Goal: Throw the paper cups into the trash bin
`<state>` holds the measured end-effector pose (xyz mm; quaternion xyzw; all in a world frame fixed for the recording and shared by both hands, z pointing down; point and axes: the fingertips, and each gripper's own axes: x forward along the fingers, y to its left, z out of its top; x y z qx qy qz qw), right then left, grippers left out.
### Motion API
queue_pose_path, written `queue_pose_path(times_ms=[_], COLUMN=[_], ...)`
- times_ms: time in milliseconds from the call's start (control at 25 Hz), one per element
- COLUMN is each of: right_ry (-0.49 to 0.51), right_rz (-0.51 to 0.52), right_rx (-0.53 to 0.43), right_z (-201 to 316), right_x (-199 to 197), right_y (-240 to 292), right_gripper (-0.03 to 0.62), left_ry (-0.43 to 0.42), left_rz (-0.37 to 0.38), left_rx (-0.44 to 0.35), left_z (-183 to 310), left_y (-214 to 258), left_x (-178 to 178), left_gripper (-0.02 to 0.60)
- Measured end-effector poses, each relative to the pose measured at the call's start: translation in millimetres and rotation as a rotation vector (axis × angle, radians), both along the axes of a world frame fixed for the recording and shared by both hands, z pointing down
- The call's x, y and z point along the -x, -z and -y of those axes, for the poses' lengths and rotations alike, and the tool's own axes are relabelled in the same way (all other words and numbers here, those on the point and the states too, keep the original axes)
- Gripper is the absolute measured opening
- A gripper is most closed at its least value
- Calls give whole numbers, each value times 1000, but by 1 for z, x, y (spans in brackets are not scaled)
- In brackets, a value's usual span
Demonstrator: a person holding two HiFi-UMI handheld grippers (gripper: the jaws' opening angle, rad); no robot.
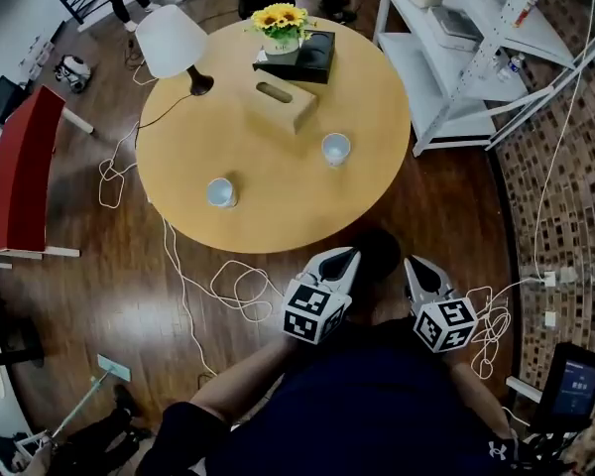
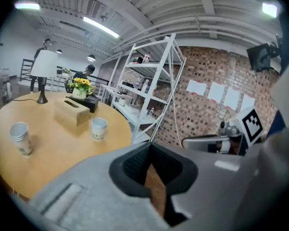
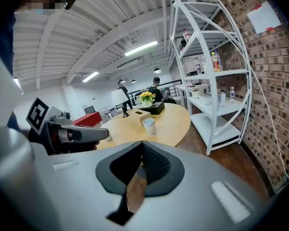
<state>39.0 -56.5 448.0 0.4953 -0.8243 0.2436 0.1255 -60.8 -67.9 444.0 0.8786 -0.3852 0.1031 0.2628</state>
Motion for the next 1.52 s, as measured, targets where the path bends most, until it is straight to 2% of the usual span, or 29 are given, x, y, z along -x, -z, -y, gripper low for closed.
queue_pose_path(times_ms=[160,280,360,520,640,720,840,960,1040,1160,1280,1440,1520], right_ry=[91,146,216,386,467,515,570,636,696,795,890,972,990], right_rz=[-53,-84,-123,-231,-320,-382,-473,-603,-701,-800,-907,-1139,-1180], right_rx=[14,36,33,-39,-87,-100,-113,-156,-176,-137,-89,-77,-71], right_z=[29,56,74,123,159,179,207,227,237,242,239,238,233], right_x=[16,28,39,62,79,90,105,123,132,144,151,145,144], right_y=[-16,-30,-36,-40,-50,-61,-78,-83,-93,-118,-138,-158,-157], right_gripper=[9,9,10,24,78,116,158,176,186,192,190,102,47], left_ry=[81,152,208,329,388,420,451,472,486,502,510,519,513], left_rz=[-16,-5,1,-21,-15,-12,-13,-8,-5,-17,-7,13,12], left_rx=[44,26,9,27,37,37,35,33,48,80,104,126,128], left_z=[27,44,49,46,46,47,50,48,45,41,40,41,40], left_y=[-6,-1,4,-1,-7,-7,-6,-9,-11,-15,-19,-25,-26], left_x=[21,43,60,84,99,107,113,118,123,129,134,140,140], left_gripper=[3,3,3,3,5,5,73,112,120,120,118,90,75])
